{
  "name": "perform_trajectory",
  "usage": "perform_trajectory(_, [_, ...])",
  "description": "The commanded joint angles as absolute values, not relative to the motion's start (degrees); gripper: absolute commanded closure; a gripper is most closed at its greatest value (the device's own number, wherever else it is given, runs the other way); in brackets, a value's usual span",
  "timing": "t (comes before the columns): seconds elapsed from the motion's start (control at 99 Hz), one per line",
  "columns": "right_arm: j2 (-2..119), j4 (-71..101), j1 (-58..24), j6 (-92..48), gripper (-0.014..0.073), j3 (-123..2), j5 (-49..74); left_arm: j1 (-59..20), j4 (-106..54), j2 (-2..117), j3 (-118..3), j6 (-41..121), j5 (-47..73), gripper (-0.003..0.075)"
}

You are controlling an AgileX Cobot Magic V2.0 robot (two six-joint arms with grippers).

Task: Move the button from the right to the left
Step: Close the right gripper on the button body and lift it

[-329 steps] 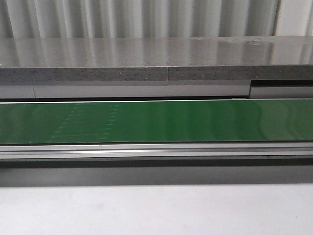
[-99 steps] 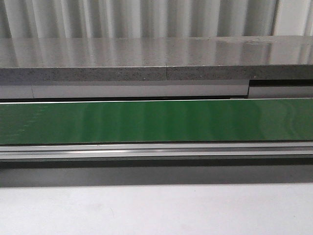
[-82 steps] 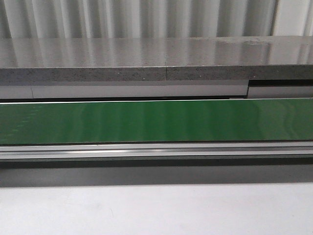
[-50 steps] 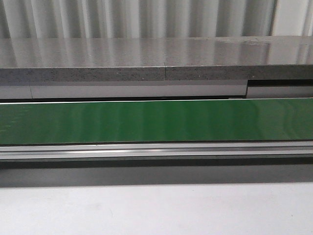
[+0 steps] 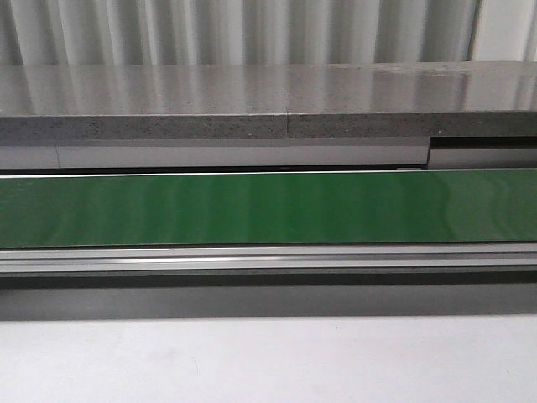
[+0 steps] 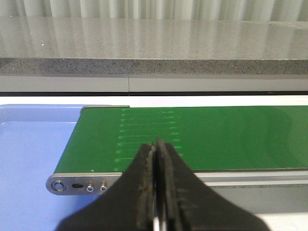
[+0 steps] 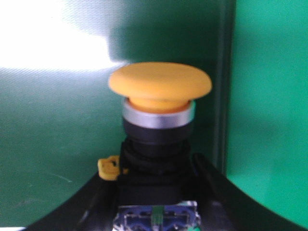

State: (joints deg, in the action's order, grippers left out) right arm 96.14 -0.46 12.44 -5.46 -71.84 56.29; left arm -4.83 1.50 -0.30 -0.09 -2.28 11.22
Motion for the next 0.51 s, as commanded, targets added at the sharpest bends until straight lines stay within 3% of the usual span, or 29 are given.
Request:
perform_trajectory(0.0, [93.9,-0.69,12.61,-6.02,0.0316,-72.99,54.78,-4.91,1.46,-2.22,1.42,-2.82,6.82,0.074])
perform_trajectory(0.172, [93.9,-0.69,12.61,-6.02,0.0218,-72.99,54.6,-4.91,1.46,-2.22,1.42,-2.82,6.82,0.074])
perform_trajectory(0.343, [93.72,0.41,12.61,-6.02,0.0043,-72.99,54.54,-4.91,1.46,-2.22,1.42,-2.82,6.82,0.074])
perform_trajectory(0.495, [92.21,0.76,12.61,-6.02,0.0031,-72.99,53.52,-4.91,1.46,-2.22,1.42,-2.82,6.82,0.074])
